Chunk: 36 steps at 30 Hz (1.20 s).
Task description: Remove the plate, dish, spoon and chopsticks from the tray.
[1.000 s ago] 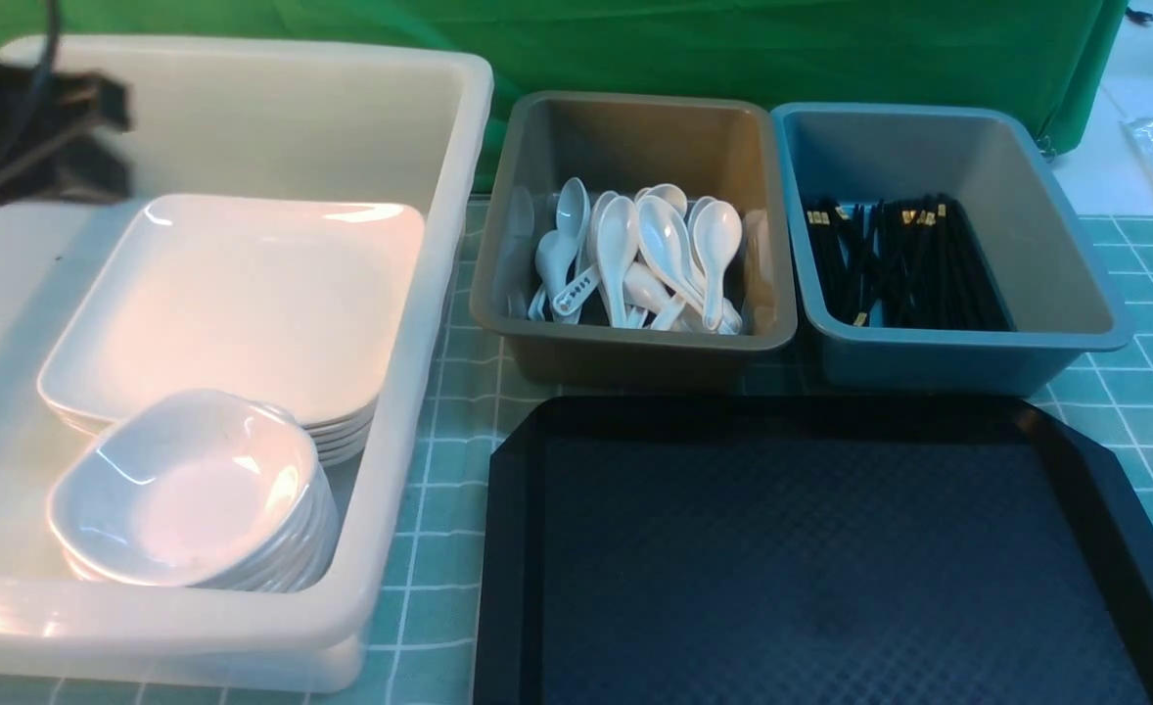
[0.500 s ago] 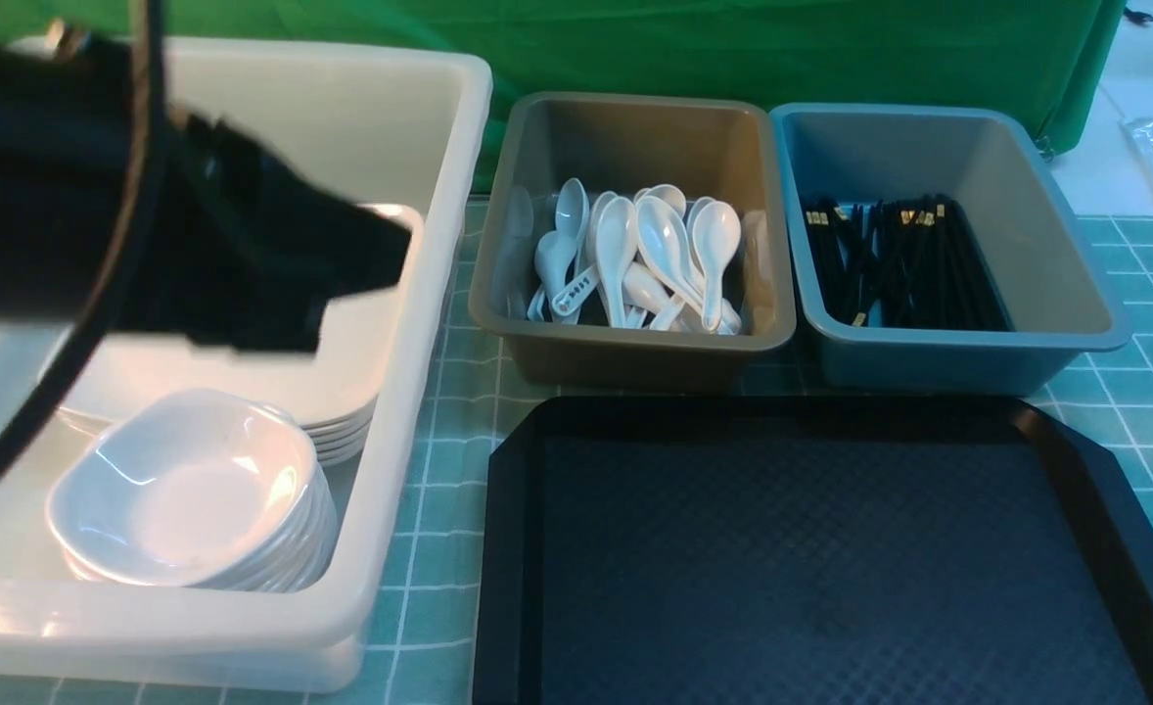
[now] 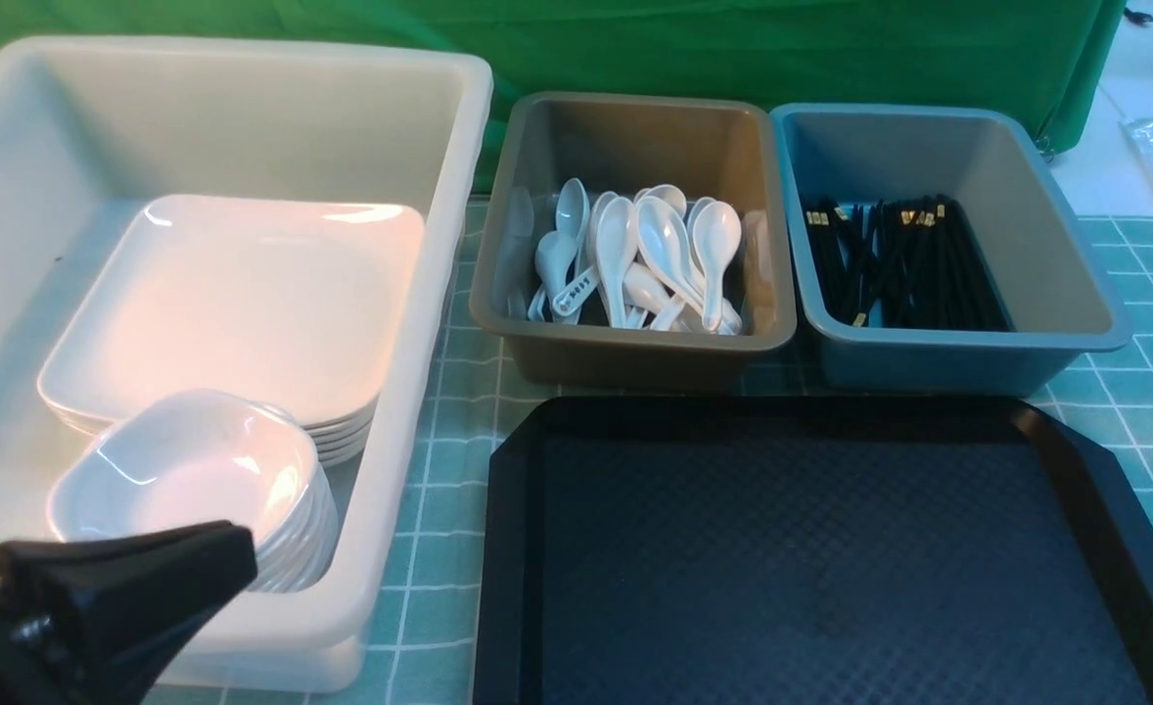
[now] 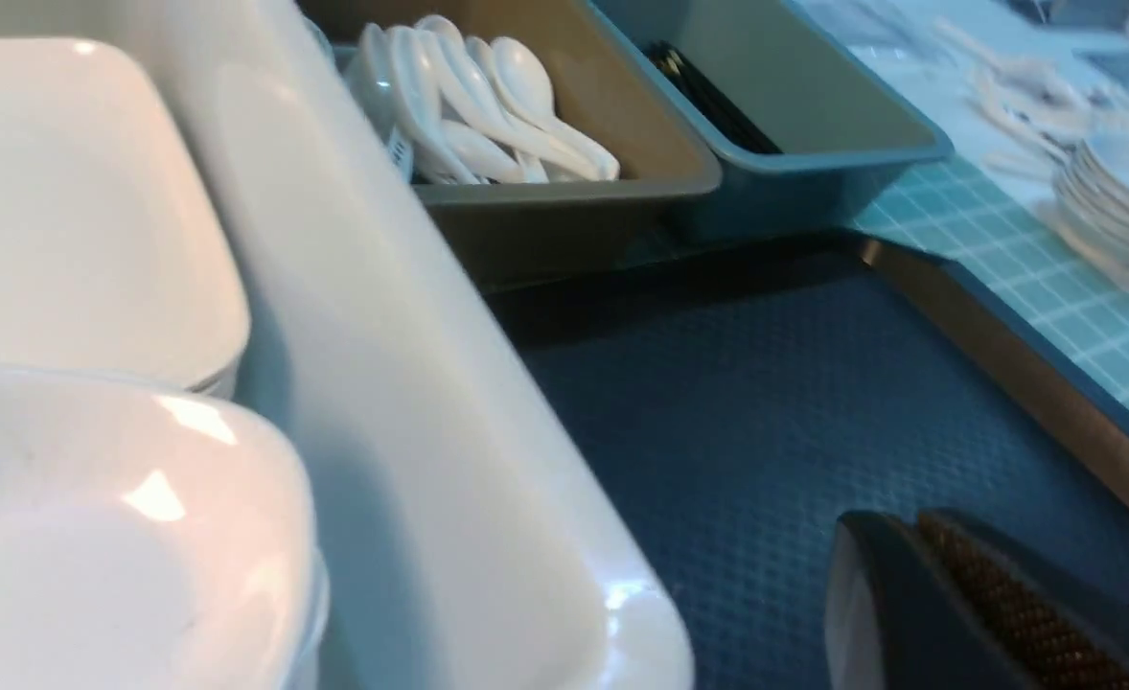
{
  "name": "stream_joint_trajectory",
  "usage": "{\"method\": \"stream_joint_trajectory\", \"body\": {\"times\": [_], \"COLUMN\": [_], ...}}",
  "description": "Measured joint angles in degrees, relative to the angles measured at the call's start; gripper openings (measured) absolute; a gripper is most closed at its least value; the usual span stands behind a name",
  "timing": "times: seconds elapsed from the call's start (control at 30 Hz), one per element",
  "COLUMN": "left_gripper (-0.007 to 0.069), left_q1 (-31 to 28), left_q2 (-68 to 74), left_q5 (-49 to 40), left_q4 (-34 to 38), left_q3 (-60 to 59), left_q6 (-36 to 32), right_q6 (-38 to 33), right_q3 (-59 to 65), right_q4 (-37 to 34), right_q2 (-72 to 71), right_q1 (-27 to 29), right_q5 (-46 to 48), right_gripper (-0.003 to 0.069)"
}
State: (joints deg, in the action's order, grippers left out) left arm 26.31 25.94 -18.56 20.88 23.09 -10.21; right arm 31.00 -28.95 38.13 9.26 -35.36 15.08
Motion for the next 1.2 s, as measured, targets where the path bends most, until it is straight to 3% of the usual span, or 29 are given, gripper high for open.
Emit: {"method": "stream_joint_trajectory", "body": {"times": [0.2,0.73,1.0,1.2], "left_gripper": [0.0014,0.0014,0.0014,0.0014], "left_q1": [0.0,0.0,-0.2,-9.1], "left_q2": [-0.9,-0.9,-2.0,-11.4], "left_q5": [7.5,8.1,8.6,9.5], "left_q4": [0.1,0.1,-4.7,-6.8], "left_q3": [-2.2,-2.3,-2.8,-9.2], "left_q6": [0.2,0.1,-2.7,-2.8], "right_q6": [0.0,0.0,0.0,0.0], "right_q3": [0.1,0.1,0.1,0.1], "right_q4": [0.2,0.2,0.2,0.2], "right_q2": [0.0,0.0,0.0,0.0], "right_q1": [0.0,0.0,0.0,0.0], "right_q5": [-0.1,-0.1,-0.1,-0.1], "right_gripper": [0.0125,0.0159,0.0171,0.0181]}}
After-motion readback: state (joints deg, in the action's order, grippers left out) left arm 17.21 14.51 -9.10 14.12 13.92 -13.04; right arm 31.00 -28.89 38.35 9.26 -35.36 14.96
